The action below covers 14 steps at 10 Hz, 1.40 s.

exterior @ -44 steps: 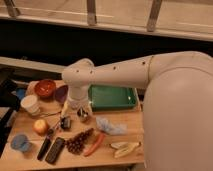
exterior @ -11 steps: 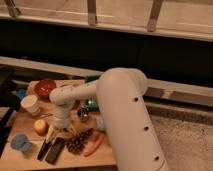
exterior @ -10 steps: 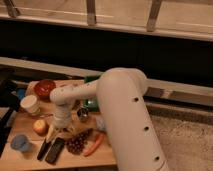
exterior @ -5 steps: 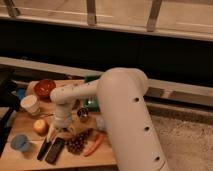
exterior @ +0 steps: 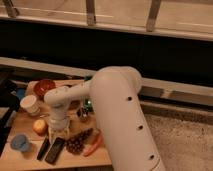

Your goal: Place eraser in metal cup

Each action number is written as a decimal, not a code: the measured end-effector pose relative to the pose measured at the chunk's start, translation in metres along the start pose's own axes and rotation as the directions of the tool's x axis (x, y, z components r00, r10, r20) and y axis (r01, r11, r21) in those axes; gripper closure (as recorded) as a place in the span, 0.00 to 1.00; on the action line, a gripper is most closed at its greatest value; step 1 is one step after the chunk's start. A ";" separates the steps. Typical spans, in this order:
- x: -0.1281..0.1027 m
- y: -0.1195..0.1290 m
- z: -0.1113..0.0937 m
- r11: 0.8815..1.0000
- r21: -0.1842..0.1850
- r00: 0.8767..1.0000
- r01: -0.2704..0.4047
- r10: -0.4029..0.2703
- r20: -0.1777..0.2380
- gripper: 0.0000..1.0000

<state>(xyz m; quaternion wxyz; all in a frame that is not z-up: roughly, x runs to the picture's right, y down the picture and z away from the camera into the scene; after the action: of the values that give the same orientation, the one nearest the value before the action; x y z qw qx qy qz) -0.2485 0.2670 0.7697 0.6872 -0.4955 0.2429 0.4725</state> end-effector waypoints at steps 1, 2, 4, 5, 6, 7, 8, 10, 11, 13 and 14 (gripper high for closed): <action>0.004 0.003 0.002 1.000 0.022 1.000 -0.011 0.011 -0.003 0.68; 0.005 0.008 0.003 0.999 0.050 1.000 -0.017 0.017 -0.008 0.80; 0.006 0.010 0.002 0.997 0.073 1.000 -0.021 0.022 -0.008 0.98; 0.007 0.007 -0.002 0.997 0.073 1.000 -0.030 0.030 0.001 1.00; 0.008 0.006 -0.009 0.997 0.071 0.999 -0.032 0.030 0.023 1.00; 0.009 0.002 -0.018 0.997 0.071 0.999 -0.033 0.030 0.043 1.00; 0.007 -0.008 -0.033 0.996 0.074 0.996 -0.044 0.038 0.078 1.00; 0.000 -0.015 -0.052 0.996 0.071 0.991 -0.044 0.035 0.126 1.00; -0.003 -0.026 -0.065 0.996 0.070 0.987 -0.052 0.040 0.154 1.00; -0.004 -0.046 -0.094 0.996 0.053 0.973 -0.069 0.055 0.222 1.00; 0.000 -0.059 -0.120 0.995 0.045 0.960 -0.084 0.068 0.272 1.00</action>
<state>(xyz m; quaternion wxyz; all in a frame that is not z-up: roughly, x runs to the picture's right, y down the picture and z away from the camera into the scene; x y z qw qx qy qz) -0.1795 0.1541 0.7493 0.7090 -0.3970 0.1789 0.5547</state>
